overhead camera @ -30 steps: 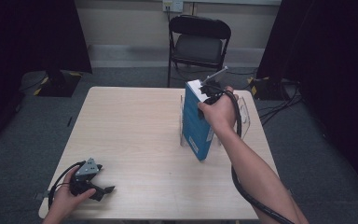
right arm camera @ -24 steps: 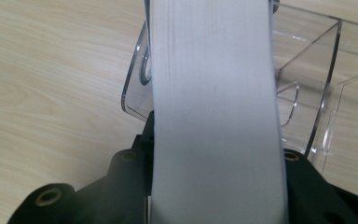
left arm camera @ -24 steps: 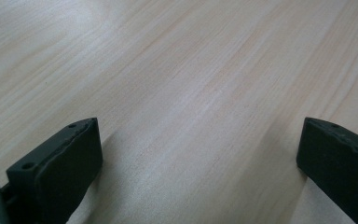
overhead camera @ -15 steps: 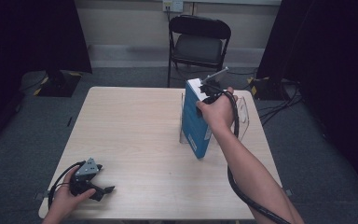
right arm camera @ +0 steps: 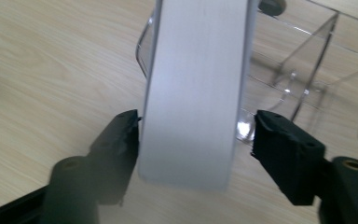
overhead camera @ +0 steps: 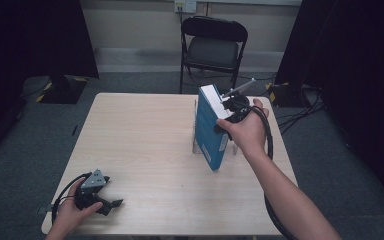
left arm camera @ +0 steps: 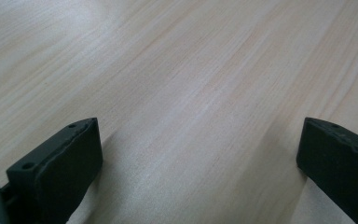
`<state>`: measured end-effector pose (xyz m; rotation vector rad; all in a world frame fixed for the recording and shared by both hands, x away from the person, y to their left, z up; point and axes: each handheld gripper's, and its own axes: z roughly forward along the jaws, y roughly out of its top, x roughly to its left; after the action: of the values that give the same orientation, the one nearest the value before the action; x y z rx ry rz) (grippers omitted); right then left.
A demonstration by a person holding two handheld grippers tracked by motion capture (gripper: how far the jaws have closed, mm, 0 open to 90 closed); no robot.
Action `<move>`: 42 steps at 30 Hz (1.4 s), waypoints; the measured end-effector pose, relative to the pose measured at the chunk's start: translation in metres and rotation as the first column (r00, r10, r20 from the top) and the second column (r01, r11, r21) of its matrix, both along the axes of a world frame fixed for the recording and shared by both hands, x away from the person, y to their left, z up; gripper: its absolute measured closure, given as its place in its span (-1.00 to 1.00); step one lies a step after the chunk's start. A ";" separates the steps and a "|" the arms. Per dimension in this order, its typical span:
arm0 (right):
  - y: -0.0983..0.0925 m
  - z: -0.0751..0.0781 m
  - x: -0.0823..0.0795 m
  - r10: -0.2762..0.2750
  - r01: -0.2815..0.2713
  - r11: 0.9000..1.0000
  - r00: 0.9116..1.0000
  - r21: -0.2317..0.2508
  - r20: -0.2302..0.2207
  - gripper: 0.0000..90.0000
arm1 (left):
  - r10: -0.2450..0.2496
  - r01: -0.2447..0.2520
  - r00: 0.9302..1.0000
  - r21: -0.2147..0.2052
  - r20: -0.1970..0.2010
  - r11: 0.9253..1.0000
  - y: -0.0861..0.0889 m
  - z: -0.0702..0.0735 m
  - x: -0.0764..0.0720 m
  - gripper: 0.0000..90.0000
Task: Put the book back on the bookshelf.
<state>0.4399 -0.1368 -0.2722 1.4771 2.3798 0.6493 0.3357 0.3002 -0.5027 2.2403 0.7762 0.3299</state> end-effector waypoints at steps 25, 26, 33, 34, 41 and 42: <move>-0.036 -0.077 -0.045 0.153 -0.158 0.980 0.987 0.120 0.047 -0.56 | 0.007 -0.007 1.000 -0.005 -0.002 1.000 -0.001 -0.001 -0.001 -1.00; -0.036 -0.085 -0.048 0.152 -0.156 0.982 0.987 0.103 0.049 -0.55 | 0.008 -0.008 1.000 -0.006 -0.003 1.000 -0.001 -0.001 -0.001 -1.00; -0.039 -0.110 -0.056 0.171 -0.176 0.977 0.984 0.124 0.050 -0.55 | 0.008 -0.008 1.000 -0.006 -0.001 1.000 -0.001 -0.001 -0.001 -1.00; -0.040 -0.114 -0.057 0.182 -0.187 0.975 0.982 0.122 0.053 -0.55 | 0.008 -0.008 1.000 -0.006 -0.001 1.000 -0.001 -0.001 -0.001 -1.00; -0.039 -0.140 -0.063 0.207 -0.211 0.971 0.977 0.110 0.051 -0.55 | 0.008 -0.008 1.000 -0.005 -0.001 1.000 -0.001 -0.001 -0.001 -1.00; -0.039 -0.143 -0.063 0.205 -0.210 0.971 0.977 0.111 0.050 -0.55 | 0.007 -0.007 1.000 -0.006 -0.001 1.000 -0.001 -0.001 -0.001 -1.00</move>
<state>0.3766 -0.1758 -0.4151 1.2549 2.5272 0.8696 0.3352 0.2995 -0.5036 2.2331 0.7853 0.3295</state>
